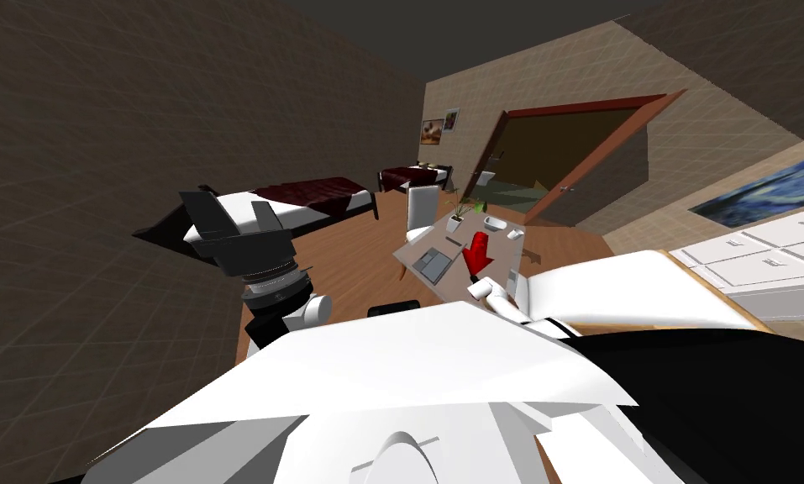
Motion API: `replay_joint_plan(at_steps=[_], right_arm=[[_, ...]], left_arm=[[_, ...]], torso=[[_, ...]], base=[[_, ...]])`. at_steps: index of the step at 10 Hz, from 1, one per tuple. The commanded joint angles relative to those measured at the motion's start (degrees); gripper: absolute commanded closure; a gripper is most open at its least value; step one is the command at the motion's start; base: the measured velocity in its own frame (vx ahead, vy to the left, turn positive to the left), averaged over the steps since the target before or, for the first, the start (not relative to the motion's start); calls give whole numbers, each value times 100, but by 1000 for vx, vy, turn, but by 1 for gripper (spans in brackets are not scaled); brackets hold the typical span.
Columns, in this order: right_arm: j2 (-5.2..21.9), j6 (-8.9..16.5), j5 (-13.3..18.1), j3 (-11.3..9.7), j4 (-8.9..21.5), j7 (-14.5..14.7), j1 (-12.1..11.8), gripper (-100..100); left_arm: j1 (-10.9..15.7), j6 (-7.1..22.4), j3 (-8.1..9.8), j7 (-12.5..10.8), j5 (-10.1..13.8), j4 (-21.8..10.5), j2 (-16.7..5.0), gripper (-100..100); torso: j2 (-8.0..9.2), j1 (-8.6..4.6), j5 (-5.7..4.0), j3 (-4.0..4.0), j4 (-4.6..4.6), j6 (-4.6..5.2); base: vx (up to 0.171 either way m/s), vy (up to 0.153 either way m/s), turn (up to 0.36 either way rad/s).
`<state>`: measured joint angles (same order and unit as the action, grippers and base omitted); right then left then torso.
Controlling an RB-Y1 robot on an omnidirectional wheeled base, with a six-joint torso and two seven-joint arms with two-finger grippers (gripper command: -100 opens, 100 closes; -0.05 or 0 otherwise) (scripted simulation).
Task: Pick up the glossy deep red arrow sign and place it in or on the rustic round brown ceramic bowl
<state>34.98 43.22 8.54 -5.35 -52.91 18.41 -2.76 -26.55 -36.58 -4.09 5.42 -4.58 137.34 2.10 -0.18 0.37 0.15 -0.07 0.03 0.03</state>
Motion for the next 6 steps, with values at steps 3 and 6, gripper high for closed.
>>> replay_joint_plan(at_steps=[3,6], right_arm=[[419,-78,-104,-6,-160,315,77,100],[683,-51,-172,-12,-376,514,98,100]], left_arm=[[0,0,0,0,0,0,0,0],[0,0,0,0,0,0,0,0]], torso=[[7,6,3,4,1,-1],[5,16,8,2,0,-1]], base=[[3,106,-78],[0,101,-96]])
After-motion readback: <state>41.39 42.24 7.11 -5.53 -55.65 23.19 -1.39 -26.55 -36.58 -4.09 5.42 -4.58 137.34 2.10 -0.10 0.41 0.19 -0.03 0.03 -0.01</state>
